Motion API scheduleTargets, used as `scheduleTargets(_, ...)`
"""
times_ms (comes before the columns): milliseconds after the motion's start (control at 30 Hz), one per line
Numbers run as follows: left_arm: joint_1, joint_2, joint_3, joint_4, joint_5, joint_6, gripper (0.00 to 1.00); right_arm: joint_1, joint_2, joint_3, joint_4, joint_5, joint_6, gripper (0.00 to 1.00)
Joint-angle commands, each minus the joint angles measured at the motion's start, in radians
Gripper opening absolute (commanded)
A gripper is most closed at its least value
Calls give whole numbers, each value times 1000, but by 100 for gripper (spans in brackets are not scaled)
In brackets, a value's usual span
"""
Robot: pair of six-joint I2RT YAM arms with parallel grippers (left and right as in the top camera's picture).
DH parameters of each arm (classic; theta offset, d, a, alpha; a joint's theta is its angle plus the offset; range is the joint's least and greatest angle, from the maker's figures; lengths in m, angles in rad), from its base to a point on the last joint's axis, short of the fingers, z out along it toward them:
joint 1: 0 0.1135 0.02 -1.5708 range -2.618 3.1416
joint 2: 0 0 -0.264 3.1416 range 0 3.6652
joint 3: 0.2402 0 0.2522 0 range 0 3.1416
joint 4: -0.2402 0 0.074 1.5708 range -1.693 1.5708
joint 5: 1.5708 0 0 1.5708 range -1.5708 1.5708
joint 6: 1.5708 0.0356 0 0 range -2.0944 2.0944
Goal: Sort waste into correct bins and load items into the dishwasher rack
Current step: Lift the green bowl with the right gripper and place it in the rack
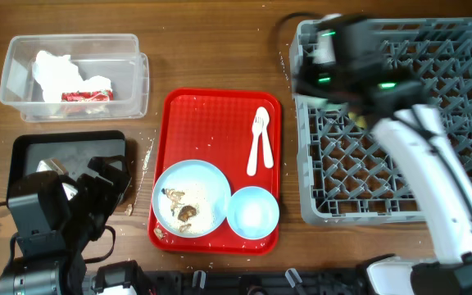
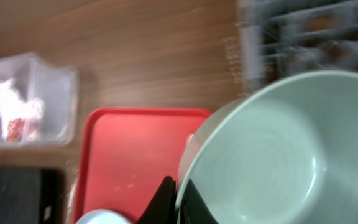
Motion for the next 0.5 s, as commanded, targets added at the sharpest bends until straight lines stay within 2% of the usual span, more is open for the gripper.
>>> scheduleTargets(0, 2, -2, 0, 3, 10, 8, 100, -217, -32, 11, -81, -176, -137, 4)
scheduleTargets(133, 2, -2, 0, 3, 10, 8, 100, -497, -28, -24, -126, -406, -269, 4)
scheduleTargets(200, 2, -2, 0, 3, 10, 8, 100, -577, -28, -45, -121, -508, -325, 4)
scheduleTargets(300, 2, -2, 0, 3, 10, 8, 100, -679, -21, -69, -109, -636, -388, 4)
scheduleTargets(467, 2, -2, 0, 3, 10, 8, 100, -747, 46, -71, -90, -756, -393, 5)
